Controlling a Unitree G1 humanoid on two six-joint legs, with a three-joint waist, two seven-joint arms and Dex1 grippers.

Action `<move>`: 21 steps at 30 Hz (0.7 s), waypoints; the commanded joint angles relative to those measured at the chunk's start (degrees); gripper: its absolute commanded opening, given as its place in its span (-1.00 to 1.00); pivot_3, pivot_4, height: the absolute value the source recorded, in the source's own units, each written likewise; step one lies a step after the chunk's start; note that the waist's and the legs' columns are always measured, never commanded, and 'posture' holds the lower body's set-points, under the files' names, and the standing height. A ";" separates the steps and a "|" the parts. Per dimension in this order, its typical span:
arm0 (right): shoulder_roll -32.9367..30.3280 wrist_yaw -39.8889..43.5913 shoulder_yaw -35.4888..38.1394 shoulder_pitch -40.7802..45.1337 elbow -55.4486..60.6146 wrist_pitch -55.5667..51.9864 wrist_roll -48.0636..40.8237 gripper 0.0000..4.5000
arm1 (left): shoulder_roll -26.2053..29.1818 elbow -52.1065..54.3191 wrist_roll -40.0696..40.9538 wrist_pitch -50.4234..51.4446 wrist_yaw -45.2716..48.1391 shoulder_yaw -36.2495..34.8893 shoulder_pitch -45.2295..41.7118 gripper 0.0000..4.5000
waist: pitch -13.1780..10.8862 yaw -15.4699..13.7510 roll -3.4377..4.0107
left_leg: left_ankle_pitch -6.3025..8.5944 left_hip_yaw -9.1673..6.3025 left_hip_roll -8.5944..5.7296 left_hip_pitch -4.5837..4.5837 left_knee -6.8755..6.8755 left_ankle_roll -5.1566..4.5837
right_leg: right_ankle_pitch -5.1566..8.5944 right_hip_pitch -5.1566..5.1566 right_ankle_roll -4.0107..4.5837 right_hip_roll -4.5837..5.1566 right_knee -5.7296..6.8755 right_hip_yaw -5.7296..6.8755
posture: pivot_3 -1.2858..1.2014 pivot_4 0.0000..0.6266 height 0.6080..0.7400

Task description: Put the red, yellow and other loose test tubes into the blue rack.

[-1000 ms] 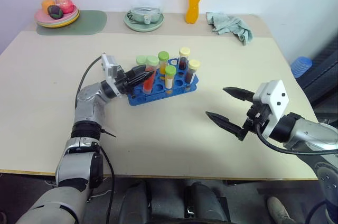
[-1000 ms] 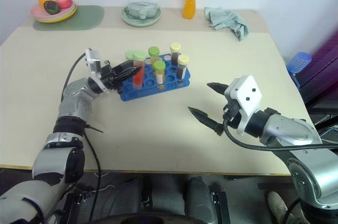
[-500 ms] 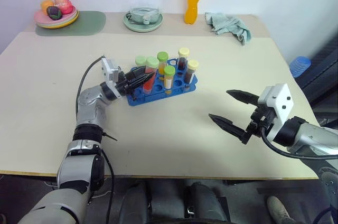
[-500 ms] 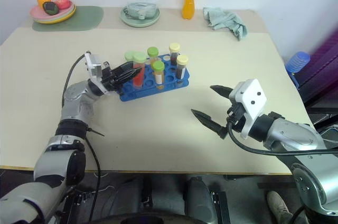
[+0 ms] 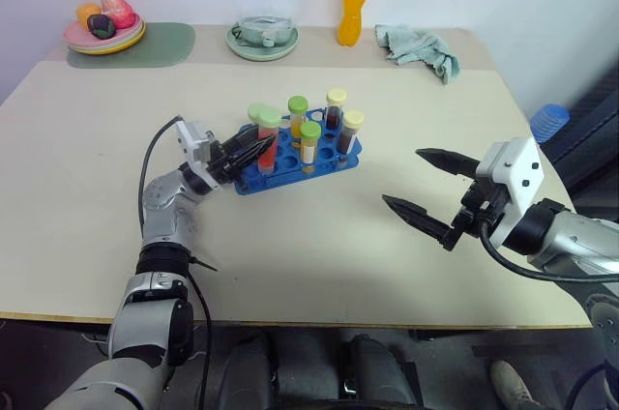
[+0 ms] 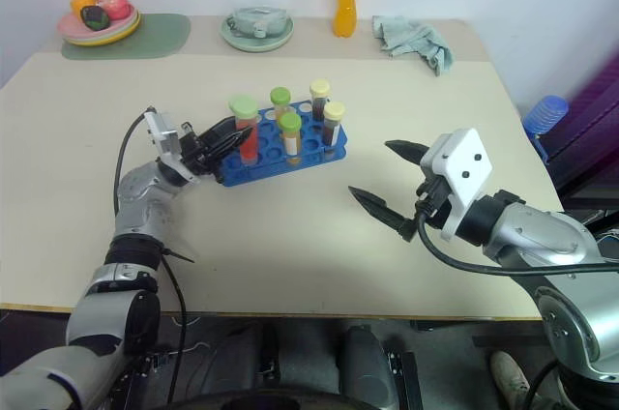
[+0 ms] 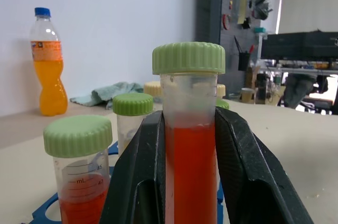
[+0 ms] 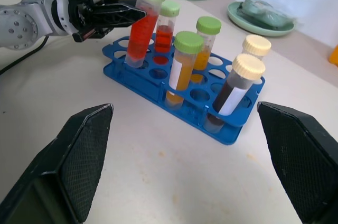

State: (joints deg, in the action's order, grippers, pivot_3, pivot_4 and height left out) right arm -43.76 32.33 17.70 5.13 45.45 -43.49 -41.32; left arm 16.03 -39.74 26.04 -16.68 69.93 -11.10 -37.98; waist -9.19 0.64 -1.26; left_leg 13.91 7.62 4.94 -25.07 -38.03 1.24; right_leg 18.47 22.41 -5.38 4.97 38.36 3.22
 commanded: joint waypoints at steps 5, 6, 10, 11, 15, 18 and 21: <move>-0.30 -1.17 -0.47 1.37 0.63 0.93 0.17 1.00 | -1.21 -6.95 -1.97 -1.32 -0.39 0.76 -2.83 -0.59 | 0.01 -0.02 0.00 | 0.00 0.00 -0.01 0.00 0.00 0.00 | 0.00 -0.01 0.00 0.00 -0.01 0.01 | 0.03 -0.52 1.00; -0.23 -1.40 -0.56 1.39 0.76 0.90 0.18 1.00 | -1.48 -7.54 -1.89 -1.38 -0.04 0.71 -3.28 -0.59 | 0.00 -0.01 -0.01 | 0.00 0.01 -0.01 0.00 0.00 0.00 | 0.00 0.00 0.00 0.00 -0.01 0.01 | 0.03 -0.52 1.00; -0.18 -2.43 -0.65 1.24 1.58 0.65 -0.19 1.00 | -2.13 -8.86 -2.20 -2.00 0.35 0.72 -3.97 -0.59 | 0.00 -0.16 -0.01 | 0.01 0.01 -0.02 -0.02 0.00 -0.01 | 0.00 0.00 0.00 0.01 -0.04 0.01 | 0.03 -0.52 1.00; -0.22 -2.65 -0.60 1.17 1.76 0.58 -0.32 1.00 | -2.29 -9.08 -2.34 -2.27 0.33 0.77 -3.94 -0.59 | 0.00 -0.19 -0.01 | 0.01 0.01 -0.02 -0.02 0.00 -0.02 | 0.00 -0.02 0.00 0.01 -0.06 0.01 | 0.03 -0.52 1.00; -0.46 -3.19 -0.17 0.65 2.27 0.56 -0.58 1.00 | -3.08 -9.13 -2.71 -3.04 0.52 1.21 -2.79 -0.59 | 0.00 -0.27 -0.01 | 0.03 0.01 -0.03 -0.02 0.00 -0.05 | 0.00 -0.03 -0.01 0.02 -0.09 0.01 | 0.03 -0.52 1.00; -0.60 -3.08 0.21 0.15 2.27 0.78 -0.57 1.00 | -2.94 -6.92 -1.65 0.18 2.18 1.52 -1.48 -0.59 | 0.00 -0.43 -0.01 | 0.04 0.00 -0.03 -0.02 0.00 -0.06 | 0.00 -0.05 0.00 0.02 -0.12 0.01 | 0.03 -0.52 1.00; -0.67 -2.78 0.32 -0.27 2.13 1.07 -0.47 1.00 | -2.79 -3.25 -0.99 2.51 1.50 1.44 -0.02 -0.04 | 0.00 -0.44 -0.01 | 0.05 0.01 -0.03 -0.02 0.00 -0.08 | 0.00 -0.07 -0.01 0.02 -0.16 0.01 | 0.03 -0.52 1.00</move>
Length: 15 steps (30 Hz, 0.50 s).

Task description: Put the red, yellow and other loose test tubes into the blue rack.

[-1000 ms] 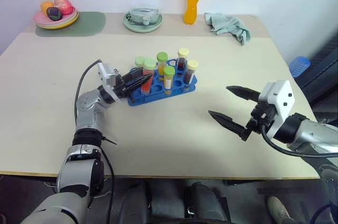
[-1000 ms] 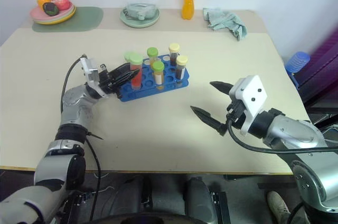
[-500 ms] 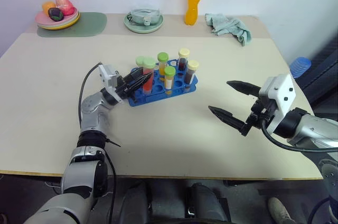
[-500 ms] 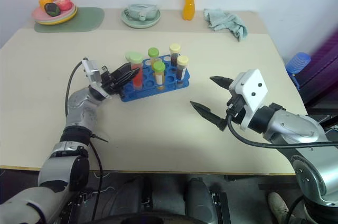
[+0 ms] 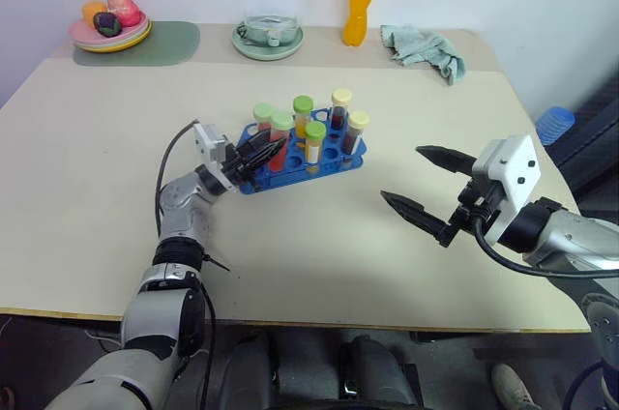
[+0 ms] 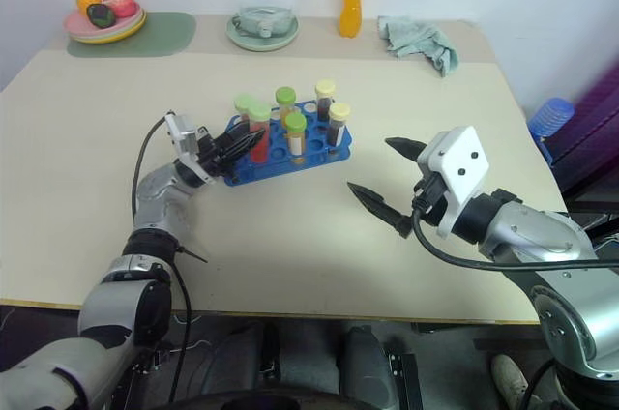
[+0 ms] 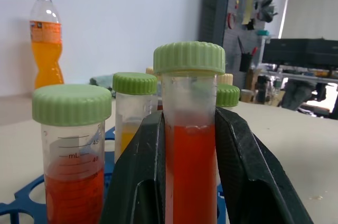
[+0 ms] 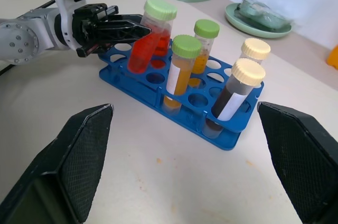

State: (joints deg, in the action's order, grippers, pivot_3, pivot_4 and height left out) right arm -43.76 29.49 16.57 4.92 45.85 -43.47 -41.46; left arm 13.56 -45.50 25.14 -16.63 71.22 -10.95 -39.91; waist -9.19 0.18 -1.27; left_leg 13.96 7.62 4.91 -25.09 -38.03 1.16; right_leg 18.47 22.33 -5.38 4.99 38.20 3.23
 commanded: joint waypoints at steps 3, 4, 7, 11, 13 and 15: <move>-0.64 0.34 1.25 -0.28 1.51 1.27 -0.24 1.00 | 0.50 6.95 -0.64 4.60 -1.69 1.91 3.55 0.61 | 0.00 0.10 0.00 | 0.00 0.00 0.00 0.00 0.00 0.00 | 0.00 0.02 0.00 0.00 0.00 0.00 | 0.03 -0.52 1.00; -0.63 0.47 1.13 -0.27 1.35 1.34 -0.21 1.00 | 0.92 8.44 -0.86 5.70 -2.51 2.14 4.05 0.61 | 0.00 0.26 0.00 | 0.00 -0.01 0.01 -0.01 0.00 0.00 | 0.00 0.02 0.00 -0.01 0.01 0.00 | 0.03 -0.52 1.00; -0.47 1.17 0.74 -0.75 0.73 1.86 0.14 1.00 | 2.54 13.35 -2.28 7.85 -5.53 2.63 6.00 0.61 | 0.00 0.57 0.00 | 0.00 -0.03 0.01 0.00 0.00 0.00 | 0.00 0.03 0.00 -0.02 0.02 0.00 | 0.03 -0.52 1.00; -0.15 2.97 -0.46 -1.11 -1.80 3.72 1.65 1.00 | 4.77 21.05 -3.38 10.95 -9.99 3.18 9.45 0.61 | 0.00 0.52 0.00 | 0.00 -0.03 0.02 0.00 0.03 0.00 | 0.00 0.04 0.00 -0.02 0.02 -0.01 | 0.03 -0.52 1.00; 0.51 4.14 -1.18 -1.21 -3.93 5.77 2.73 1.00 | 5.85 24.52 -4.45 10.97 -12.35 3.31 11.59 0.61 | 0.00 0.44 0.00 | 0.00 -0.02 0.02 0.00 0.02 0.00 | 0.00 0.03 0.00 0.00 0.01 -0.01 | 0.03 -0.52 1.00; 0.69 5.47 -1.35 -1.83 -5.75 7.83 3.94 1.00 | 6.07 27.10 -6.11 10.16 -15.66 3.52 13.51 0.61 | 0.00 0.40 0.00 | 0.00 -0.01 0.01 -0.01 0.02 0.00 | 0.00 0.02 0.00 0.01 0.00 -0.01 | 0.03 -0.52 1.00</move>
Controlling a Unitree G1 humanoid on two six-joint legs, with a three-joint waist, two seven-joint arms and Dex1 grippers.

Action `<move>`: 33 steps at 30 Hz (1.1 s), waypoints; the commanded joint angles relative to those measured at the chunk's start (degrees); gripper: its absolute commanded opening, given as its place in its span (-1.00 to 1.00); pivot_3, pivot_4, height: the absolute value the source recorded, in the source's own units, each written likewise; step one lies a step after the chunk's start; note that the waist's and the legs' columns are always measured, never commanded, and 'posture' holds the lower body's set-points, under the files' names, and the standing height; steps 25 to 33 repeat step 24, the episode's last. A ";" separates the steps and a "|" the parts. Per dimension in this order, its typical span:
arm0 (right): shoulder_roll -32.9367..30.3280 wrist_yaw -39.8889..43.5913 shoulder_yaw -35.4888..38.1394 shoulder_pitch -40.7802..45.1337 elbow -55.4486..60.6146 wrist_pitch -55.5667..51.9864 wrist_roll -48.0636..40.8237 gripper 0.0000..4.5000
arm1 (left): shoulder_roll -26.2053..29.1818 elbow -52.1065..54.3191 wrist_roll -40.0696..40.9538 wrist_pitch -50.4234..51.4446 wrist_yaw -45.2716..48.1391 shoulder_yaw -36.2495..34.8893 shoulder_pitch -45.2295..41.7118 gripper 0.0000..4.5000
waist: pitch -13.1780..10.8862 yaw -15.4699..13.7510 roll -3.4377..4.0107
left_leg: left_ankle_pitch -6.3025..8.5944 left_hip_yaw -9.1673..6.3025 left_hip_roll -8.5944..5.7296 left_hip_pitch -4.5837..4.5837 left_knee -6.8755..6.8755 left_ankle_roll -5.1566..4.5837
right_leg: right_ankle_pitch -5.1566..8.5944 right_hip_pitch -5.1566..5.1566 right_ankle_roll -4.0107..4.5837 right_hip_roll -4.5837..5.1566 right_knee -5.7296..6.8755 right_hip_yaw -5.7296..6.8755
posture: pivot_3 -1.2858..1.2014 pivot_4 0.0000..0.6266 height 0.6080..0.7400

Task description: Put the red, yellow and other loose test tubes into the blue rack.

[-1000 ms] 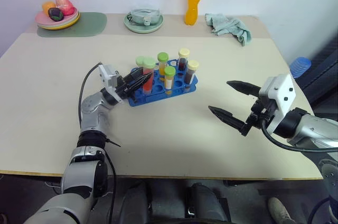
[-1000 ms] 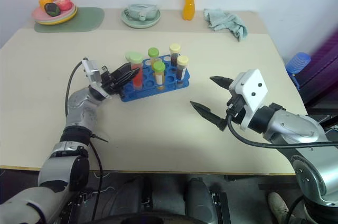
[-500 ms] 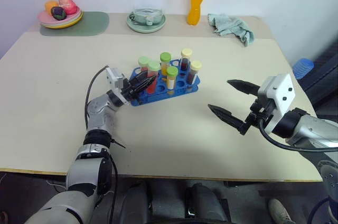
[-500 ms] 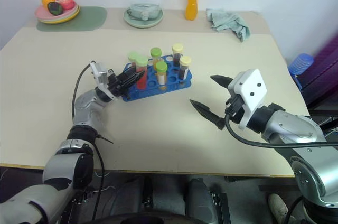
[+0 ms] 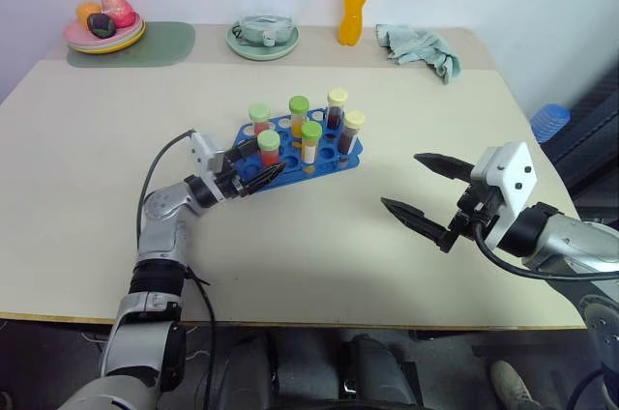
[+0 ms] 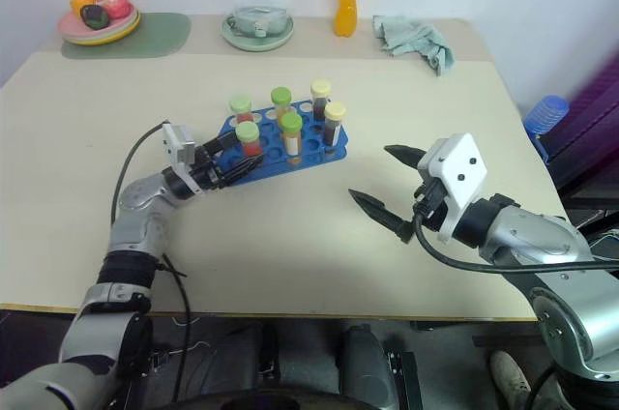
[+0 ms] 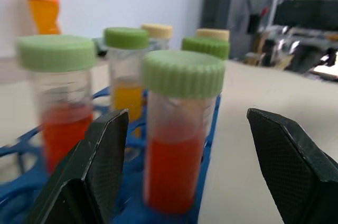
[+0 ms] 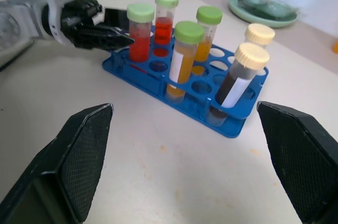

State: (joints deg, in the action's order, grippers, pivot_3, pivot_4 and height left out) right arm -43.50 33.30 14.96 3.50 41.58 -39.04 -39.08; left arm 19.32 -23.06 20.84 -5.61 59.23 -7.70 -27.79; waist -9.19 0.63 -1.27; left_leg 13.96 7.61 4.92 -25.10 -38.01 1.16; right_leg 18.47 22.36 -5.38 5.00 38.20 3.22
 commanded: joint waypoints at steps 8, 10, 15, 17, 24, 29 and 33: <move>2.28 6.43 1.01 -5.05 -10.84 13.80 7.39 1.00 | 6.19 22.38 4.09 8.93 -4.46 -1.94 14.70 0.61 | 0.00 0.00 0.01 | 0.00 0.01 0.02 0.00 0.02 0.01 | 0.00 0.02 0.00 0.00 0.01 0.00 | 0.03 -0.52 1.00; 2.77 6.86 2.37 -6.77 -12.71 15.91 8.28 1.00 | 8.16 25.58 4.51 10.34 -5.74 -3.38 17.88 0.61 | 0.00 0.06 0.01 | 0.00 0.02 0.02 0.00 0.02 0.01 | 0.00 0.01 0.00 0.01 0.00 -0.01 | 0.03 -0.52 1.00; 3.55 8.88 4.23 -9.94 -18.13 22.06 10.91 1.00 | 11.96 31.26 8.77 14.98 -5.92 -7.26 24.69 0.61 | 0.00 0.06 0.02 | 0.00 0.02 0.02 0.02 0.02 0.02 | 0.00 -0.01 0.00 0.01 0.00 -0.01 | 0.03 -0.52 1.00; 3.79 9.69 4.73 -10.81 -19.73 23.87 11.34 1.00 | 12.82 33.37 9.83 16.88 -6.78 -7.98 26.59 0.61 | 0.00 0.06 0.03 | 0.00 0.02 0.02 0.03 0.02 0.01 | 0.00 0.00 0.00 0.01 0.00 -0.01 | 0.03 -0.52 1.00; 4.88 11.48 4.73 -11.86 -24.65 28.54 12.53 1.00 | 15.05 36.12 11.13 21.47 -9.71 -9.85 29.13 0.61 | 0.00 0.11 0.04 | 0.01 0.03 0.02 0.03 0.02 0.01 | 0.00 0.00 0.00 0.01 0.00 -0.01 | 0.03 -0.52 1.00; 4.88 11.48 4.73 -11.86 -24.65 28.54 12.53 1.00 | 15.05 36.12 11.13 21.47 -9.71 -9.85 29.13 0.61 | 0.00 0.11 0.04 | 0.01 0.03 0.02 0.03 0.02 0.01 | 0.00 0.00 0.00 0.01 0.00 -0.01 | 0.03 -0.52 1.00; 4.88 11.48 4.73 -11.86 -24.65 28.54 12.53 1.00 | 15.05 36.12 11.13 21.47 -9.71 -9.85 29.13 0.61 | 0.00 0.11 0.04 | 0.01 0.03 0.02 0.03 0.02 0.01 | 0.00 0.00 0.00 0.01 0.00 -0.01 | 0.03 -0.52 1.00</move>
